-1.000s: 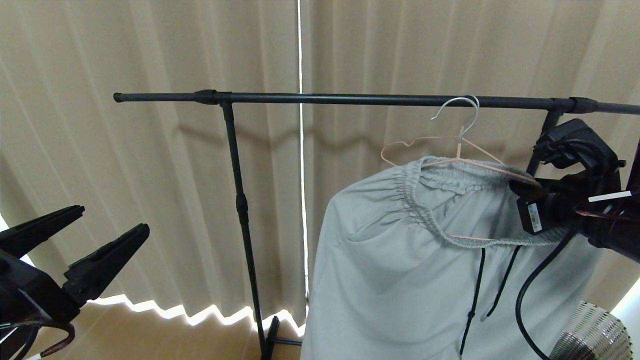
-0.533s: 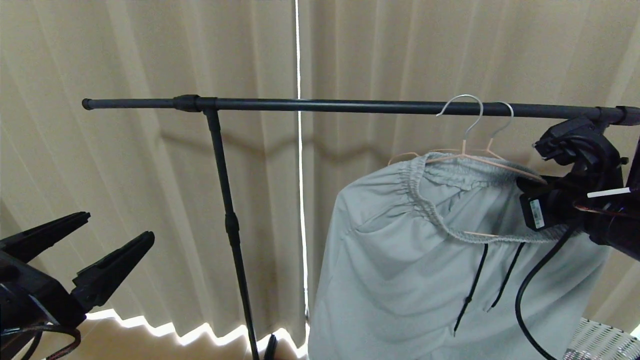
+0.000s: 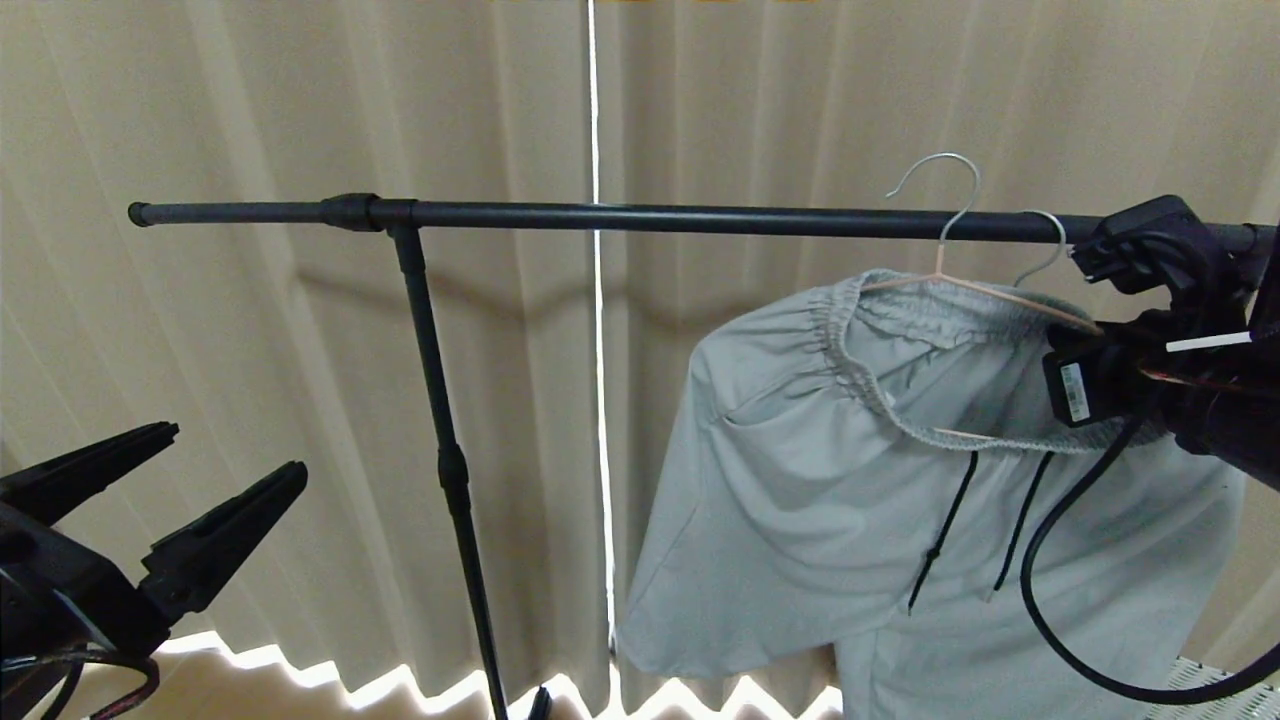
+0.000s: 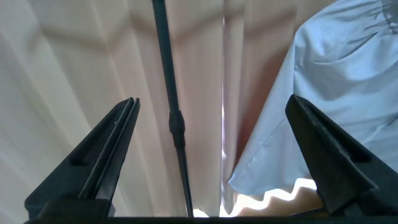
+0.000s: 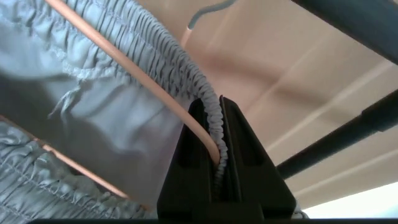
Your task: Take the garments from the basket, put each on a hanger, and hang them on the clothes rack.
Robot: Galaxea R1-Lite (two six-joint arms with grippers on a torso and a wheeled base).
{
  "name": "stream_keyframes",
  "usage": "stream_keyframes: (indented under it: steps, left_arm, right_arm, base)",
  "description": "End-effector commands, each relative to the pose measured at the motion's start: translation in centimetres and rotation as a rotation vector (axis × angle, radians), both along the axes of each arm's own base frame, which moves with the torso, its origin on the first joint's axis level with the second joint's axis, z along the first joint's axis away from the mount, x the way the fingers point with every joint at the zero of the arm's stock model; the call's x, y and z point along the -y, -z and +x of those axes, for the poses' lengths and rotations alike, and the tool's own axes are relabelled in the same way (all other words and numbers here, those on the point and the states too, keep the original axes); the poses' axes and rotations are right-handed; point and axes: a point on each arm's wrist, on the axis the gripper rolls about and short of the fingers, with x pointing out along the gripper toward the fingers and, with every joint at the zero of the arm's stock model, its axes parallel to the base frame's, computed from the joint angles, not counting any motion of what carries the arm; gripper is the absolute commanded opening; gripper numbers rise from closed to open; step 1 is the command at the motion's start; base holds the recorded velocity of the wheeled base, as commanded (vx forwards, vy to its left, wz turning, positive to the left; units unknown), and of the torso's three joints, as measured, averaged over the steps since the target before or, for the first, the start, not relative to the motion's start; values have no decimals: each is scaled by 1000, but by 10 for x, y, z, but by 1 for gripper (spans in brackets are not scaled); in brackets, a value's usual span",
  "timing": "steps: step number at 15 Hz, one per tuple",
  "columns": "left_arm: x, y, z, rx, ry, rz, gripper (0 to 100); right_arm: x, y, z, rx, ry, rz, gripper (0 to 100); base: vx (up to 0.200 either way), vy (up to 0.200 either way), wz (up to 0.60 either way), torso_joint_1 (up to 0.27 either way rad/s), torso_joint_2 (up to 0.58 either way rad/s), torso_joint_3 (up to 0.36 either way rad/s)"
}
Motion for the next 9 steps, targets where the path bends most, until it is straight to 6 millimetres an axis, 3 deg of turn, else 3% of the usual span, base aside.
stream_keyframes:
  steps: [1,3,9]
  left_arm:
    - [0,1,1,-5,3,1,100]
    - [0,1,1,-5,3,1,100]
    - [1,2,0,-8,17,0,100]
  right_arm:
    - [-3,-6,9,15,41,-9,0]
    - [-13,-3,16,7,72,-28,0]
    - [-56,30,29,-83,64,-110,0]
  base:
    - [0,0,0,0,0,0]
    - [0,0,0,0,0,0]
    - [0,0,0,0,0,0]
